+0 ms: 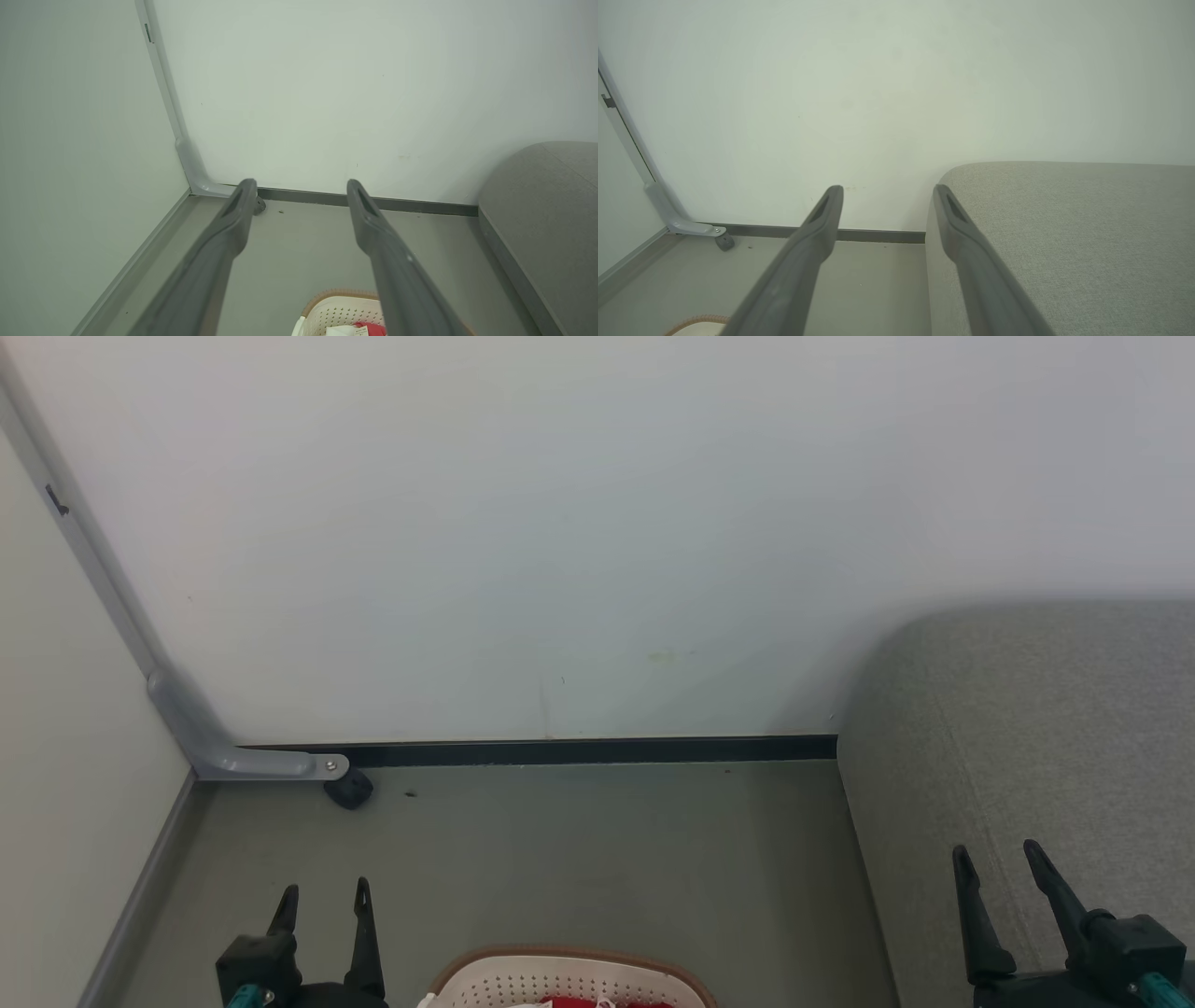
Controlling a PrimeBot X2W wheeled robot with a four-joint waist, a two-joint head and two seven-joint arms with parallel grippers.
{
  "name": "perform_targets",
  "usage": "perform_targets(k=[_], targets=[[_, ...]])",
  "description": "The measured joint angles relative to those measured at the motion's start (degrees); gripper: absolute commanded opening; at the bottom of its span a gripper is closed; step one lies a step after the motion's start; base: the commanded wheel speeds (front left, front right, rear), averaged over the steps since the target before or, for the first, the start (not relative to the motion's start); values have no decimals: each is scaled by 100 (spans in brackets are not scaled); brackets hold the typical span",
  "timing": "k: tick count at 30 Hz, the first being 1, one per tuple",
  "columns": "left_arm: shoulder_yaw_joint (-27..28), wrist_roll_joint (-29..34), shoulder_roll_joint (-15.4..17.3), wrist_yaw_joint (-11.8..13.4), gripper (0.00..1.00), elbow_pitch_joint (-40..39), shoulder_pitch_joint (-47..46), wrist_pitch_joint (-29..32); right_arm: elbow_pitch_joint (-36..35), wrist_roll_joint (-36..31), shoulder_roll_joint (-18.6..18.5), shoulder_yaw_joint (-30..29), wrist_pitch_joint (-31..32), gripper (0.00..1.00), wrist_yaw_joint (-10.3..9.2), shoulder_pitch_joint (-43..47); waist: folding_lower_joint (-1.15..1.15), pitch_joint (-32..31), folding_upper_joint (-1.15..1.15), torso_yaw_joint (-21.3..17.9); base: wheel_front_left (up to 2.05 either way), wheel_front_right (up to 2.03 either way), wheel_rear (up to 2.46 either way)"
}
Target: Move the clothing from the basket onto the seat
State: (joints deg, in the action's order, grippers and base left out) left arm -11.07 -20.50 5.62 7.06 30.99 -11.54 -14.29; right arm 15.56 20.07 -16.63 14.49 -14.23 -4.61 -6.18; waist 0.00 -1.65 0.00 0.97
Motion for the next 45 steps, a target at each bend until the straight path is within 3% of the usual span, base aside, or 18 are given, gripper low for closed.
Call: perform_targets(k=[21,45], targets=[[42,68,-119,0,100,66,-15,0,-243,-38,31,-57,-2,100,42,-22,0,242,0,-51,0,0,0],[-918,81,-316,-260,100,846,-648,165,-972,-188,162,-24,-4,100,270,-1053,1,1395,0,-588,0,0,0]])
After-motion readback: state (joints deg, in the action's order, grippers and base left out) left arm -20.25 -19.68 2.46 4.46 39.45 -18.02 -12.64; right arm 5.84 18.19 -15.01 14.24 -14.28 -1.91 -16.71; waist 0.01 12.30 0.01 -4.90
